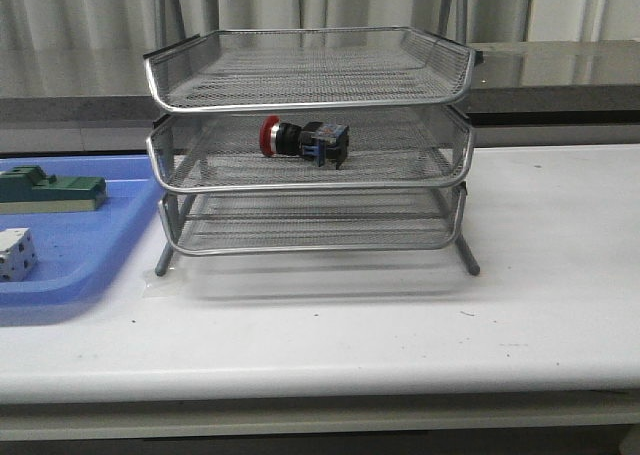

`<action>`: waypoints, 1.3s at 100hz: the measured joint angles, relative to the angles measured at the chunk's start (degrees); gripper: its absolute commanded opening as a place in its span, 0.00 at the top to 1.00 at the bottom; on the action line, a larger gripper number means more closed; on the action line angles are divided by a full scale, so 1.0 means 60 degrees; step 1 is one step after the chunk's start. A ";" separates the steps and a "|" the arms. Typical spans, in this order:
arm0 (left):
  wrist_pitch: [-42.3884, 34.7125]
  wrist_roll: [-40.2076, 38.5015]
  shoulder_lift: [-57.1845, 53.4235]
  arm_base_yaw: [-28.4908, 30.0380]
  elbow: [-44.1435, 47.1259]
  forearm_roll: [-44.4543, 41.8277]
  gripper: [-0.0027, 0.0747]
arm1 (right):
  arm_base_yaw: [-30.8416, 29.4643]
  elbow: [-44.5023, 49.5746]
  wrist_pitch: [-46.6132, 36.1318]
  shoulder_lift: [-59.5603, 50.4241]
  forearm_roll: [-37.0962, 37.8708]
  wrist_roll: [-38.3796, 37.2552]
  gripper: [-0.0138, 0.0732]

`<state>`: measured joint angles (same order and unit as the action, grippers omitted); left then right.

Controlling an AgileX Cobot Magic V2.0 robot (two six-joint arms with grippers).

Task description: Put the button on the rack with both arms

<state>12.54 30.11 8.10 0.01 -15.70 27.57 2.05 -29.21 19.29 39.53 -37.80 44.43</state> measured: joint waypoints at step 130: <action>0.0000 0.0000 0.0000 0.0000 0.0000 0.0000 0.99 | -0.0161 0.0448 0.0728 -0.2079 0.0288 -0.0092 0.91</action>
<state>12.54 30.11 8.10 0.01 -15.70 27.57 1.09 -26.53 23.66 27.05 -36.07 43.88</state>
